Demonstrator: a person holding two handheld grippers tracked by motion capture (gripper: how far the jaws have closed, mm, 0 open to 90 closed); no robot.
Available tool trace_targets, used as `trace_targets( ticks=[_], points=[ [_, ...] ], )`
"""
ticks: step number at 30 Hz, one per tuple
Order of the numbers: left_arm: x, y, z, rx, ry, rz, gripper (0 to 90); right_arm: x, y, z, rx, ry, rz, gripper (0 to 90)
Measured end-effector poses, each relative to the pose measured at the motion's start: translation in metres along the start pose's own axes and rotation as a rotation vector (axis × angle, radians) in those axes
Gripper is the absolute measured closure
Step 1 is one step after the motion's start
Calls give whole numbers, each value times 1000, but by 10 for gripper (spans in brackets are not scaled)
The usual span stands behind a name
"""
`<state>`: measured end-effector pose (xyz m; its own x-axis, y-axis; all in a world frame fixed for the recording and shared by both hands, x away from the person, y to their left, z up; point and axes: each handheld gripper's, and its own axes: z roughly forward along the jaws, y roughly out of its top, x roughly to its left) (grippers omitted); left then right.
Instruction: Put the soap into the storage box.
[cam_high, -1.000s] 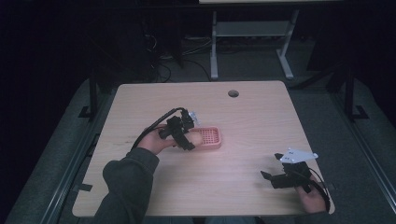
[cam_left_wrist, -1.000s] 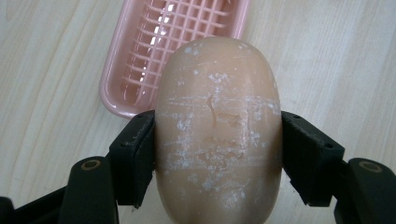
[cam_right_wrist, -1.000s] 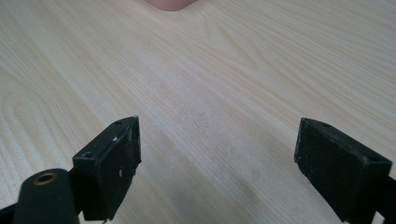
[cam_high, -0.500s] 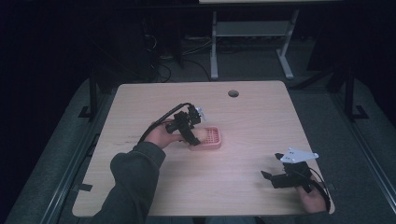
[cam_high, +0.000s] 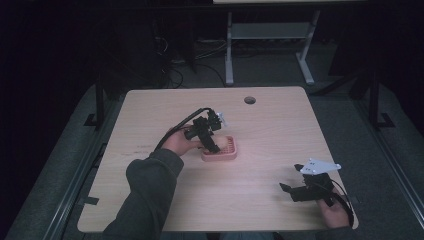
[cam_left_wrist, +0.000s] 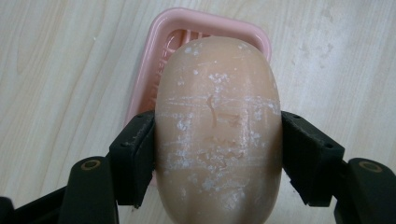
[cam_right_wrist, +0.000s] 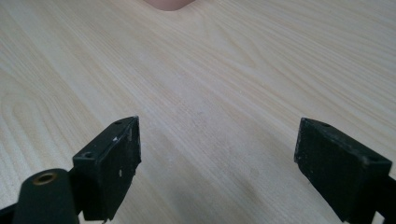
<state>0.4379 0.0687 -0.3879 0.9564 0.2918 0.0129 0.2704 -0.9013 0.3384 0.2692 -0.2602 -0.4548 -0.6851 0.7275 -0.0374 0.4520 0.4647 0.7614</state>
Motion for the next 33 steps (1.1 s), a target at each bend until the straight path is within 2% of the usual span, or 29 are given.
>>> trace_targets(
  ticks=[6,17,33],
  points=[
    [6,3,8,-21,-13,-13,325,0,1,1,-2,1,-1,141],
    [9,6,21,-19,-21,-24,324,0,0,1,1,3,-3,141],
    [13,5,28,-13,-29,-34,324,1,1,2,4,0,1,141]
  ],
)
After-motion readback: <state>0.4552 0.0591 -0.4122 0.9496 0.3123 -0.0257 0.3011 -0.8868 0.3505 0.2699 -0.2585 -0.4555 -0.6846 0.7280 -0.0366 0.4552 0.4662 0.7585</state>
